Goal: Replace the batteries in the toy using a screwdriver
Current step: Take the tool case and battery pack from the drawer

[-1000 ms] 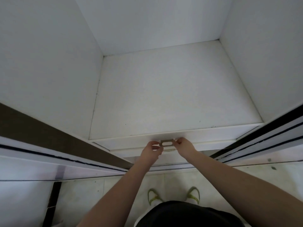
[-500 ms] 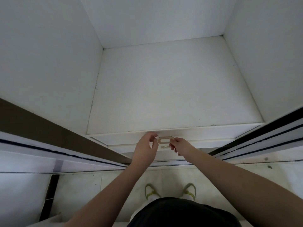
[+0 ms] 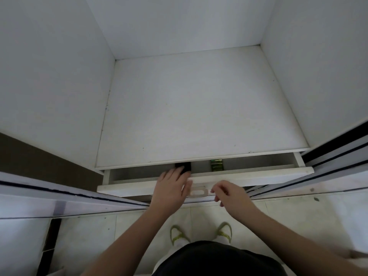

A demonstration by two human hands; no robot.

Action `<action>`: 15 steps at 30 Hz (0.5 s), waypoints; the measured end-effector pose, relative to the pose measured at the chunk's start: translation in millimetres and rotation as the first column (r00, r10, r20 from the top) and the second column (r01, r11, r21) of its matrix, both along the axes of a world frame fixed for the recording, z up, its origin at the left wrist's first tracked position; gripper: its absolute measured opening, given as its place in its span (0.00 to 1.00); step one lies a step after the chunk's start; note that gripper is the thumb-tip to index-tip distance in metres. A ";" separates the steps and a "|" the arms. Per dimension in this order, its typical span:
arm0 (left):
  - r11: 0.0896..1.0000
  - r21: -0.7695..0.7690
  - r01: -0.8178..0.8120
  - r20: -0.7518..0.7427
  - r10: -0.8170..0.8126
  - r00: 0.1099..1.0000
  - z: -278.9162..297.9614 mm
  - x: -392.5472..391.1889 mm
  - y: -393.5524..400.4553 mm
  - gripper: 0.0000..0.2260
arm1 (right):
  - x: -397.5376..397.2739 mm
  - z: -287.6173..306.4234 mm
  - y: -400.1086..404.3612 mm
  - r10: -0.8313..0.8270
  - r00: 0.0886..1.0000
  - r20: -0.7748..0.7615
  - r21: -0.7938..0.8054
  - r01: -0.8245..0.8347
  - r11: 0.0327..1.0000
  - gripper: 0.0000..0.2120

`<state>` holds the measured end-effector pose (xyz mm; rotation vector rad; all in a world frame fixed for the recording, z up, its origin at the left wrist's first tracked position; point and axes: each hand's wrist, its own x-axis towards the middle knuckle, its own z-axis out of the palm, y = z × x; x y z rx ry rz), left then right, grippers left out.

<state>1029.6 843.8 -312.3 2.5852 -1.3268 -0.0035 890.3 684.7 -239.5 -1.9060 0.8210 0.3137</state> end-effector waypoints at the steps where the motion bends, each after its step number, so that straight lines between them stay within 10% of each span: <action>1: 1.000 0.002 0.000 0.005 0.000 1.000 0.2 -2.8 1.3 0.19 | -7.1 15.8 -3.0 0.004 0.998 0.056 -0.058 -0.001 0.998 0.09; 8: 0.957 0.288 -0.017 -0.255 0.094 0.962 33.7 17.5 -16.2 0.23 | -14.0 -4.2 -41.3 0.239 0.962 0.133 -0.660 -0.094 0.745 0.11; 15: 0.895 0.441 0.063 -0.506 0.190 0.841 23.6 30.2 -39.5 0.17 | -20.8 -25.7 -33.6 0.460 0.864 -0.205 -0.593 -0.483 0.644 0.29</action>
